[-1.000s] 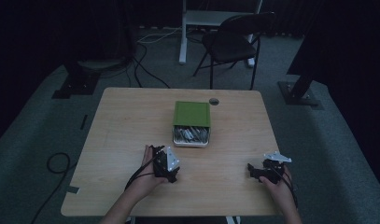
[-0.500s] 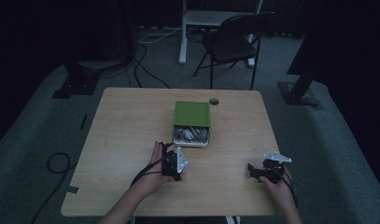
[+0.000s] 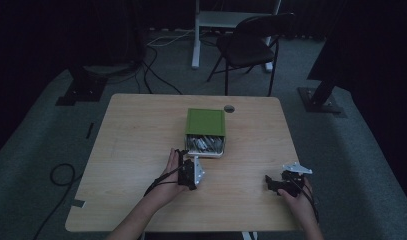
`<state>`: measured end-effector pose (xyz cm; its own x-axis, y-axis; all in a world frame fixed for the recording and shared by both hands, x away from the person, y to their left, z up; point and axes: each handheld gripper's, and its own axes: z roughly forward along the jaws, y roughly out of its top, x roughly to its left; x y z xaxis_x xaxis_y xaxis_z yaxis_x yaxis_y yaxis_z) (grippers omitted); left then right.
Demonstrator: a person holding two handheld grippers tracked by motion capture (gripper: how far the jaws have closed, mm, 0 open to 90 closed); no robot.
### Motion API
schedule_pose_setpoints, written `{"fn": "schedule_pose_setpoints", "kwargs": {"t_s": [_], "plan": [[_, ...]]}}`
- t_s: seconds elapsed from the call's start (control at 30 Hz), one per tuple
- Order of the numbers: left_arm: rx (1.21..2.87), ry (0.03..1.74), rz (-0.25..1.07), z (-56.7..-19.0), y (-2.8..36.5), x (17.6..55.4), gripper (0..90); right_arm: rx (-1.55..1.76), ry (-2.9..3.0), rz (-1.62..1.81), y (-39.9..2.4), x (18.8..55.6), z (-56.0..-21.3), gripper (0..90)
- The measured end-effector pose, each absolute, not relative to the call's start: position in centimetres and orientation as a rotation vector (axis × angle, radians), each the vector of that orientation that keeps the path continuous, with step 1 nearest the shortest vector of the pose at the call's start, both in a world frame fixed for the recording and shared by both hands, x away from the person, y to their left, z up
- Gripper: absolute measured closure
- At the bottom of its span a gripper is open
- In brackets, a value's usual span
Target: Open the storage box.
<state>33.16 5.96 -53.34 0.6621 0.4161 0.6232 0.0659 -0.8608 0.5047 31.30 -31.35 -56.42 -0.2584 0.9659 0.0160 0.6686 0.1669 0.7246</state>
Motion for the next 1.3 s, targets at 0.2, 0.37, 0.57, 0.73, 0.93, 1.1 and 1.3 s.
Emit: {"fn": "schedule_pose_setpoints", "kwargs": {"t_s": [0.2, 0.37, 0.57, 0.73, 0.93, 1.1, 1.3], "plan": [[2.443, 0.331, 1.140, -53.4, 5.7, 33.7, 7.0, 1.541, 1.996, 0.870, -31.4, 31.3, -56.4, 10.7], [2.411, 0.308, 1.205, -53.4, 5.6, 34.1, 18.7, 1.541, 1.996, 0.870, -31.4, 31.3, -56.4, 10.7], [2.403, 0.230, 1.204, -53.7, 5.7, 34.6, 39.6, 1.543, 1.995, 0.871, -31.4, 31.3, -56.4, 10.7], [2.423, 0.172, 1.249, -54.0, 5.7, 34.7, 47.9, 1.543, 1.996, 0.871, -31.4, 31.3, -56.4, 10.7], [2.413, 0.127, 1.357, -54.4, 5.3, 34.9, 61.8, 1.543, 1.996, 0.871, -31.4, 31.3, -56.4, 10.7], [2.418, 0.045, 1.445, -55.0, 5.0, 35.1, 64.7, 1.543, 1.996, 0.871, -31.4, 31.3, -56.4, 10.7], [2.442, 0.005, 1.511, -55.2, 4.6, 35.1, 68.1, 1.543, 1.996, 0.871, -31.4, 31.3, -56.4, 10.7]]}}
